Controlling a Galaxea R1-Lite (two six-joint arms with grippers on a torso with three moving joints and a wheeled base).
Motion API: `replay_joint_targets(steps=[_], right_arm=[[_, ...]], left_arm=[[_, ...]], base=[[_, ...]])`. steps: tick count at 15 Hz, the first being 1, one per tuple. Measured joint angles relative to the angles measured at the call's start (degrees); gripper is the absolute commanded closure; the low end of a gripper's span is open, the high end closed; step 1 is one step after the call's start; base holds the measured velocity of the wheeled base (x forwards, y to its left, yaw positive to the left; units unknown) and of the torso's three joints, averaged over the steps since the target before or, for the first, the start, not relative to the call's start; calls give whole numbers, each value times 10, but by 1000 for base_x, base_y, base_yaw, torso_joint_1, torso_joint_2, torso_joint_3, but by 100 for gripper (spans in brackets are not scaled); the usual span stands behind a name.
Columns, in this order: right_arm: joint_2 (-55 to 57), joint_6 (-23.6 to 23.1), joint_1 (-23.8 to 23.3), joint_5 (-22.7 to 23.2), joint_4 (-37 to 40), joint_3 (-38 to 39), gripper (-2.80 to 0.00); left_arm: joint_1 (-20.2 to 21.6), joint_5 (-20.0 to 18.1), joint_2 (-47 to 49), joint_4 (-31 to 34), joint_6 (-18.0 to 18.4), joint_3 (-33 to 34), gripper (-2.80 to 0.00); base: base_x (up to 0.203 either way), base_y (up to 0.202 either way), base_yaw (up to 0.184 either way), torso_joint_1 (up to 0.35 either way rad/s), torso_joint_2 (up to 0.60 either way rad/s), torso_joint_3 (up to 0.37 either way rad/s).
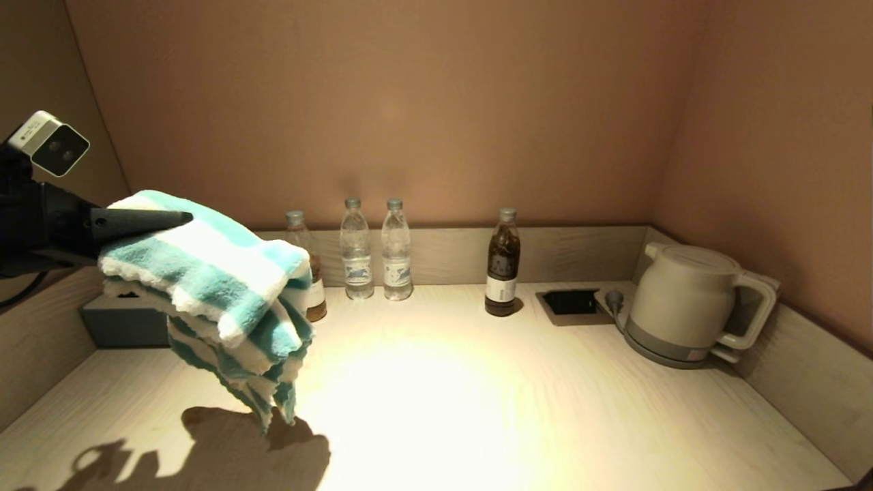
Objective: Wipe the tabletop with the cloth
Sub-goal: Sweep the stains on the table
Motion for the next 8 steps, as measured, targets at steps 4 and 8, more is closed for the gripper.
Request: replay_joint_targets(steps=[4,8], right_arm=[[-53,-21,0,55,-14,85,0],[-65,-55,0,123,-70,165,0]], left_arm=[[-2,0,0,0,0,-2,0],[-3,0,5,-2,0,-3,0]], base=[[0,0,0,0,0,0],[0,0,0,0,0,0]])
